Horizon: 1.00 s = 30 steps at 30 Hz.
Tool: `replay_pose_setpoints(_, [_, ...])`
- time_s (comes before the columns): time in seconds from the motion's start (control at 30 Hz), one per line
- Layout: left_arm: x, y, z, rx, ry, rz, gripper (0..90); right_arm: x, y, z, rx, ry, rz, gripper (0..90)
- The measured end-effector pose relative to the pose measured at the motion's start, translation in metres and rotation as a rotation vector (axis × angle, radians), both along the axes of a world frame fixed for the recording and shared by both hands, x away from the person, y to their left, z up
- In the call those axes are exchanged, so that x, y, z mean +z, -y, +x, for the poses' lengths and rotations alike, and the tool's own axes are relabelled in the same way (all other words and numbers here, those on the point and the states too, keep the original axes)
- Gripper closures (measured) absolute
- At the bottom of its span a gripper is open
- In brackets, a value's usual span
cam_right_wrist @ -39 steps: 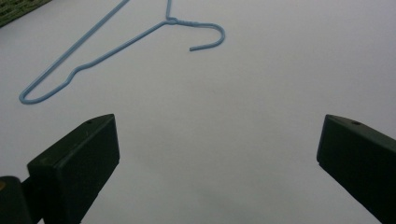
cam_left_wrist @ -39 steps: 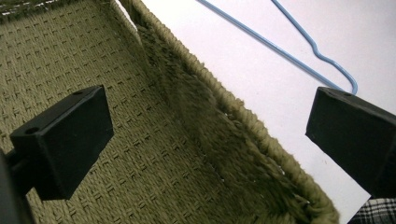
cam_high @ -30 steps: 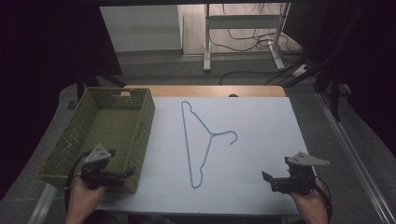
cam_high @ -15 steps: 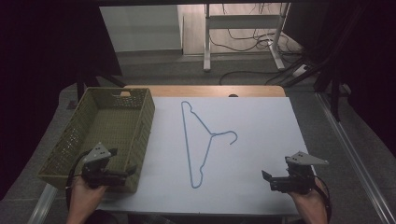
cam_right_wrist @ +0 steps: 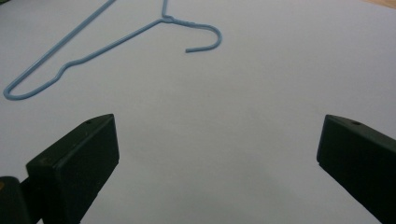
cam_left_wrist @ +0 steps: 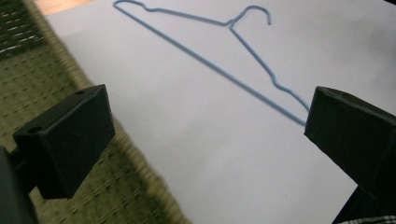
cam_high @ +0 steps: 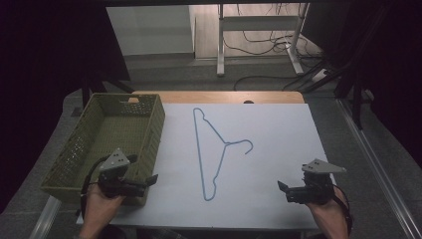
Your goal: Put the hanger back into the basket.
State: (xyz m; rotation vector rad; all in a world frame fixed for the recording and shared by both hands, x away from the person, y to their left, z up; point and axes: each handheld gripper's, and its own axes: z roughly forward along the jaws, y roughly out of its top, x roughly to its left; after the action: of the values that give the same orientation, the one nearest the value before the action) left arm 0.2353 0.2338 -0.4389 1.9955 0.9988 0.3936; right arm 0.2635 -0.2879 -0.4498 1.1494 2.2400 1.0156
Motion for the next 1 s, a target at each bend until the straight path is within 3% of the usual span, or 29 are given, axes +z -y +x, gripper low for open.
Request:
replay_pose_setpoints(0.13, [0.001,0.013,0.003,-0.032,-0.004,0.012,1.7,0.001,-0.004,0.002,0.013,-0.007,-0.004,0.0])
replay_pose_setpoints(0.37, [0.004,0.034,0.01,-0.095,-0.024,0.003,1.7,0.005,-0.013,0.005,0.046,-0.029,0.038,0.0])
replay_pose_setpoints(0.7, [0.008,0.07,0.02,-0.19,-0.02,-0.007,1.5,0.006,-0.022,0.015,0.069,-0.019,0.033,0.0])
replay_pose_setpoints(1.0, [0.0,0.092,0.033,-0.215,-0.033,-0.006,1.4,0.007,-0.029,0.029,0.089,-0.014,0.014,0.0])
